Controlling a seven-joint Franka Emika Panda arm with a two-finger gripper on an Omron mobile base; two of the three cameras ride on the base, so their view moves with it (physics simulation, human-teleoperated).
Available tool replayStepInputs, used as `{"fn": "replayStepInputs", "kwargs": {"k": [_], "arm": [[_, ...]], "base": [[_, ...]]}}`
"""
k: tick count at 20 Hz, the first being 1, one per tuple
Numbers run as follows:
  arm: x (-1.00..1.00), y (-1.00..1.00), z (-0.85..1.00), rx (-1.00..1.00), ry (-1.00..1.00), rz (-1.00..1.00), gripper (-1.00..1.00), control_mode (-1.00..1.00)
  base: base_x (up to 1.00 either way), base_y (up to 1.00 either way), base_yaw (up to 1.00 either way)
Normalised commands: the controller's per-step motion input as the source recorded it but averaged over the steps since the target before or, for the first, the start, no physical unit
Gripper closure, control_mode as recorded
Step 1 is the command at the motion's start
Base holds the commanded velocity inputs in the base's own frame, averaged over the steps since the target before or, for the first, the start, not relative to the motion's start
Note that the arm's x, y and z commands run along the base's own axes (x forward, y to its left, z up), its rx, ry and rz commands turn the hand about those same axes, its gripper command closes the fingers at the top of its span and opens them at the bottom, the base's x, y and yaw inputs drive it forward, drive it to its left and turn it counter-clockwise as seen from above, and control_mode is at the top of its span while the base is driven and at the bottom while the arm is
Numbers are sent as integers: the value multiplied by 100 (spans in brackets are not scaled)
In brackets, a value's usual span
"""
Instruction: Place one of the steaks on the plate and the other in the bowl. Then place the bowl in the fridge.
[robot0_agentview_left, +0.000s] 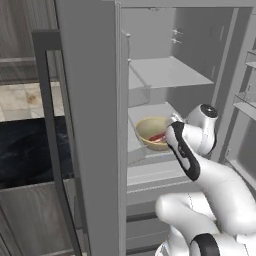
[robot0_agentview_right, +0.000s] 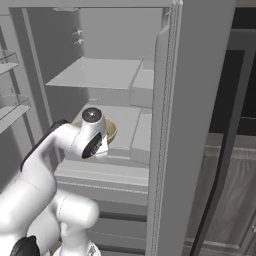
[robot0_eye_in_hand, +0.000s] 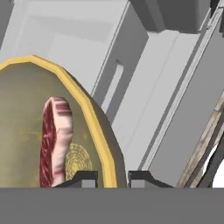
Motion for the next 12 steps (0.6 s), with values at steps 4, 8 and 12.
{"fn": "replayStepInputs", "kwargs": {"k": [4,8,12], "arm": [[70,0,-1,0,4,-21,100,-100],[78,0,-14,0,9,-27,100,-100],[74,-11,-23,1,2,-17,100,-100]], "base": [[0,0,0],[0,0,0],[0,0,0]]}}
